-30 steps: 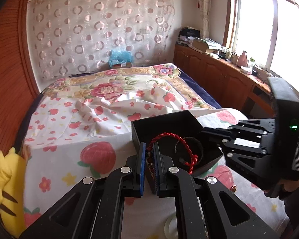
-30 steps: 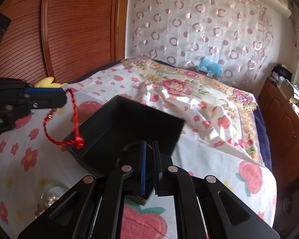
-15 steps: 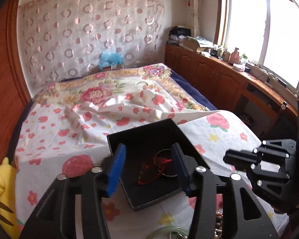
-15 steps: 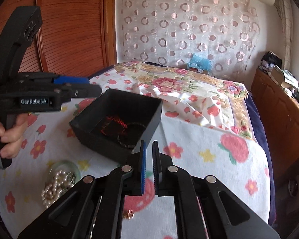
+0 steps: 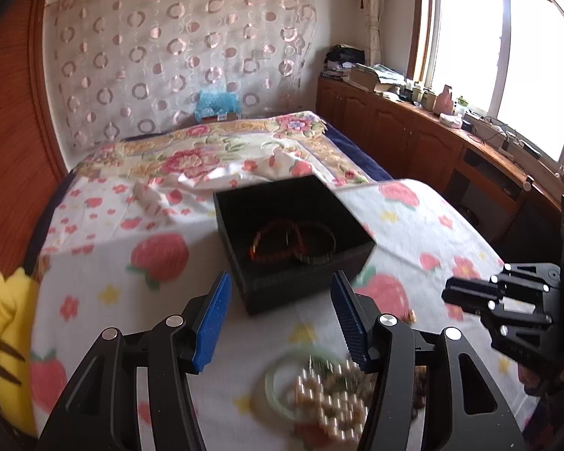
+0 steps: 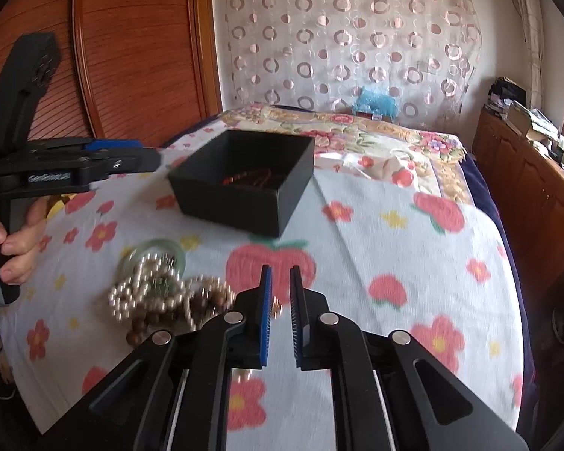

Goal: Organize jewelry

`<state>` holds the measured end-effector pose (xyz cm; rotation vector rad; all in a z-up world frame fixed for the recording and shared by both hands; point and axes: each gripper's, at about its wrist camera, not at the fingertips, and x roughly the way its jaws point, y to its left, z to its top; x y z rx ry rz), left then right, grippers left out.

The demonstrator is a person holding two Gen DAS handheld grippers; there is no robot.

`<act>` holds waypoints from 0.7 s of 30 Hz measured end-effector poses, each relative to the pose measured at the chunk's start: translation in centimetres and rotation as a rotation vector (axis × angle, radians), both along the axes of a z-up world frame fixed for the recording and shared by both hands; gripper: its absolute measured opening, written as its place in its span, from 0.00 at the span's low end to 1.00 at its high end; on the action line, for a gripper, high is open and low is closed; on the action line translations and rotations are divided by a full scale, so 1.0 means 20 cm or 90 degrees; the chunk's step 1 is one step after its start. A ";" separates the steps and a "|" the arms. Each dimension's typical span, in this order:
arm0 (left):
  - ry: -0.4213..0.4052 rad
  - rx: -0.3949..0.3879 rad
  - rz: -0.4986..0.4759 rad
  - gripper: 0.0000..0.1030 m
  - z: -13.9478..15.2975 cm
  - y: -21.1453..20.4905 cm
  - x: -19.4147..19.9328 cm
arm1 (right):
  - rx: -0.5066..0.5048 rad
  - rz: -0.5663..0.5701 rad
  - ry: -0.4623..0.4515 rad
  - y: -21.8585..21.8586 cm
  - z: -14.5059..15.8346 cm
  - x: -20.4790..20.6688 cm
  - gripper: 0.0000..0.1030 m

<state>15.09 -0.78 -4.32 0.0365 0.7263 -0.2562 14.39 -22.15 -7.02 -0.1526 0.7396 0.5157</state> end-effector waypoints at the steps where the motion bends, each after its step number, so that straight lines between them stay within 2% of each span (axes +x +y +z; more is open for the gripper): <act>1: 0.003 -0.002 0.001 0.51 -0.01 0.01 -0.03 | 0.002 -0.003 0.006 -0.01 -0.01 -0.02 0.12; 11: 0.026 -0.011 0.002 0.51 -0.12 0.05 -0.27 | 0.003 -0.023 0.022 -0.06 -0.06 -0.19 0.13; 12: 0.029 -0.013 0.002 0.51 -0.13 0.05 -0.29 | 0.004 -0.023 0.024 -0.06 -0.07 -0.20 0.14; 14: 0.032 -0.012 0.003 0.51 -0.14 0.05 -0.32 | 0.008 -0.024 0.035 -0.06 -0.09 -0.23 0.24; 21: 0.043 -0.025 0.003 0.51 -0.19 0.04 -0.39 | -0.014 -0.001 0.083 0.00 -0.17 -0.27 0.25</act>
